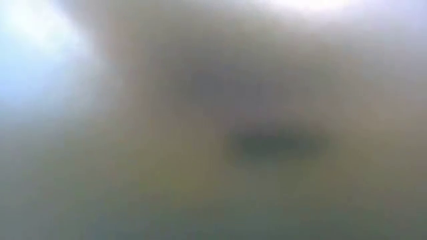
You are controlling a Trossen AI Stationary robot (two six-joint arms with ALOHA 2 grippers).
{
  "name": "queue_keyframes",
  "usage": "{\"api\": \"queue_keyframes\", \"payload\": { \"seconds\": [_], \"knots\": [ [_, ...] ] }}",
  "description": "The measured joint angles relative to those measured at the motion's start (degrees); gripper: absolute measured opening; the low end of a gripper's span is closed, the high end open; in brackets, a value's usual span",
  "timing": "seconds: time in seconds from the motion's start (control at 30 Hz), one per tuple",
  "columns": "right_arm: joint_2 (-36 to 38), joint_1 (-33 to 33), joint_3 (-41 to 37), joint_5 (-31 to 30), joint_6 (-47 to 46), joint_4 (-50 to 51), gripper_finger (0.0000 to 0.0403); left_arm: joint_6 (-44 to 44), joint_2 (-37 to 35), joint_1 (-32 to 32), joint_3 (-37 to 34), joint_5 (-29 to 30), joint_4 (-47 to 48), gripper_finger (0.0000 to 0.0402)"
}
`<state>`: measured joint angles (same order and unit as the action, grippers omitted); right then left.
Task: Sort Maruchan noodles
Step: Put the orange noodle pack into the orange bin
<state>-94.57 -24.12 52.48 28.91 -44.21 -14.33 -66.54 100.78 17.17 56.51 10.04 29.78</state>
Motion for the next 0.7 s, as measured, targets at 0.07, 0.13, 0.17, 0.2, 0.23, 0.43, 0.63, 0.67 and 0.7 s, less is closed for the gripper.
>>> {"api": "queue_keyframes", "payload": {
  "seconds": [0.07,0.13,0.17,0.2,0.23,0.43,0.63,0.67,0.7],
  "knots": [
    [-1.42,0.02,-0.25,0.08,-1.62,-1.65,0.0206,0.04,0.97,-0.11,1.07,0.11,-0.76,0.0142],
    [-2.37,0.00,-0.40,0.08,-2.39,-1.28,0.0206,0.60,2.26,-0.20,2.32,0.11,-0.90,0.0142],
    [-2.88,0.00,-0.37,0.05,-2.64,-1.46,0.0206,0.99,2.81,-0.21,2.94,0.13,-1.20,0.0142],
    [-3.34,0.00,-0.34,-0.07,-2.74,-1.55,0.0206,1.24,3.40,-0.23,3.54,0.11,-1.36,0.0142],
    [-3.69,0.00,-0.34,-0.22,-2.75,-1.55,0.0206,1.33,4.23,-0.22,4.20,0.11,-1.28,0.0142],
    [-5.76,-0.04,-0.34,-3.84,-3.64,-2.10,0.0206,2.67,6.92,-0.39,7.07,0.12,-1.22,0.0142],
    [-8.74,-0.11,-0.34,-7.69,-7.63,-6.80,0.0206,4.31,8.21,-0.55,9.50,-0.10,-0.89,0.0141],
    [-9.41,-0.09,-0.34,-8.05,-8.67,-8.29,0.0206,4.62,8.37,-0.62,9.82,-0.21,-1.10,0.0141],
    [-10.05,-0.09,-0.34,-8.20,-9.46,-9.96,0.0206,4.71,8.62,-0.77,10.09,-0.26,-1.15,0.0140]
  ]
}}
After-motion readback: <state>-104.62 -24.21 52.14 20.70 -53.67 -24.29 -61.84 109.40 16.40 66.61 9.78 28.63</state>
